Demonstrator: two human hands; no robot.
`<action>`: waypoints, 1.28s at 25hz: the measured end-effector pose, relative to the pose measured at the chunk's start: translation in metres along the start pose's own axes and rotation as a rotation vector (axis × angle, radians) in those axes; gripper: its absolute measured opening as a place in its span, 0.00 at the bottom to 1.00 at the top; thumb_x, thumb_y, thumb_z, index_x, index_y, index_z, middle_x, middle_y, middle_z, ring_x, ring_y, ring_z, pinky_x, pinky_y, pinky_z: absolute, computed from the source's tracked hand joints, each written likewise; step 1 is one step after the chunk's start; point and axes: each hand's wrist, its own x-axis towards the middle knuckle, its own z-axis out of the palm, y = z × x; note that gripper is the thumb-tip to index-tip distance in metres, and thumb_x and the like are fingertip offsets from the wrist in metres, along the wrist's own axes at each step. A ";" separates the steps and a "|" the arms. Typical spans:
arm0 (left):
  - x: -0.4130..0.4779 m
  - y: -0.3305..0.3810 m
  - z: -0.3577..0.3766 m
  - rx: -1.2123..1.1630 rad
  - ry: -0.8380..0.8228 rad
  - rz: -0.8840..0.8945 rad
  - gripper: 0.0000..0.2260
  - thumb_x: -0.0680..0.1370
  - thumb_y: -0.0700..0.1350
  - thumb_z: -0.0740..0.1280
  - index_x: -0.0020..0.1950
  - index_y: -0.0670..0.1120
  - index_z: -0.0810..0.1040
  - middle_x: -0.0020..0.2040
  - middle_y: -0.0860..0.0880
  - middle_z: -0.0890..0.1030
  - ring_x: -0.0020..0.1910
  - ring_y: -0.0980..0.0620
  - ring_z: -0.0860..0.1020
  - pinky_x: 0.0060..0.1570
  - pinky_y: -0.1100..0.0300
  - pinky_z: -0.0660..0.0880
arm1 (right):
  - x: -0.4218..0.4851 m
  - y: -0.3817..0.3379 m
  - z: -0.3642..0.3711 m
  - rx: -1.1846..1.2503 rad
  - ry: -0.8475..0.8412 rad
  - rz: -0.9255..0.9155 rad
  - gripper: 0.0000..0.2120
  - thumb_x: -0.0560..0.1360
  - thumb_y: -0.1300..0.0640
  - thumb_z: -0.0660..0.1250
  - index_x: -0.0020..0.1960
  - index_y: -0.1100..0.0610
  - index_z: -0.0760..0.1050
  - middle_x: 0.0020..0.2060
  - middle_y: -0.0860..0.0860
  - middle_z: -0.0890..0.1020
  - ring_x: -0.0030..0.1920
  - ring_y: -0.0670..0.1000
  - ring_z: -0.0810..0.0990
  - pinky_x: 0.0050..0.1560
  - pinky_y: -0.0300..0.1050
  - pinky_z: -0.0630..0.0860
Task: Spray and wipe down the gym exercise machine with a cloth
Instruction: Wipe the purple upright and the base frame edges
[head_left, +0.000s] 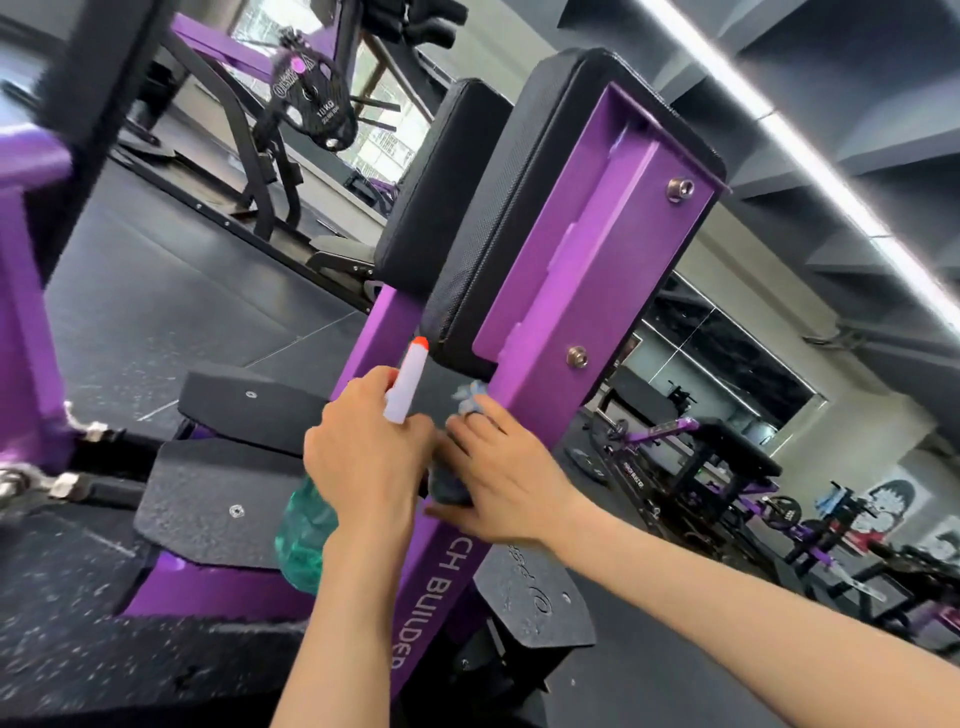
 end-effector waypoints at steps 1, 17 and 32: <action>0.001 -0.001 -0.001 -0.015 0.013 -0.018 0.07 0.68 0.36 0.64 0.41 0.47 0.70 0.36 0.48 0.70 0.39 0.40 0.67 0.42 0.50 0.67 | -0.001 -0.007 0.006 0.020 -0.039 -0.073 0.22 0.70 0.42 0.65 0.53 0.58 0.68 0.43 0.56 0.76 0.45 0.57 0.74 0.62 0.54 0.67; 0.009 -0.011 -0.009 0.055 0.011 0.009 0.10 0.68 0.35 0.63 0.42 0.49 0.69 0.37 0.48 0.71 0.39 0.40 0.66 0.39 0.53 0.64 | 0.006 0.042 -0.019 -0.102 0.240 0.000 0.10 0.73 0.69 0.64 0.51 0.60 0.79 0.46 0.56 0.80 0.51 0.56 0.75 0.69 0.51 0.63; 0.058 0.096 -0.026 -0.117 -0.055 0.199 0.16 0.71 0.40 0.64 0.57 0.51 0.80 0.44 0.47 0.76 0.49 0.37 0.74 0.43 0.55 0.65 | 0.050 0.115 -0.086 -0.323 0.260 0.258 0.10 0.68 0.56 0.73 0.44 0.61 0.78 0.57 0.60 0.79 0.56 0.60 0.78 0.57 0.49 0.66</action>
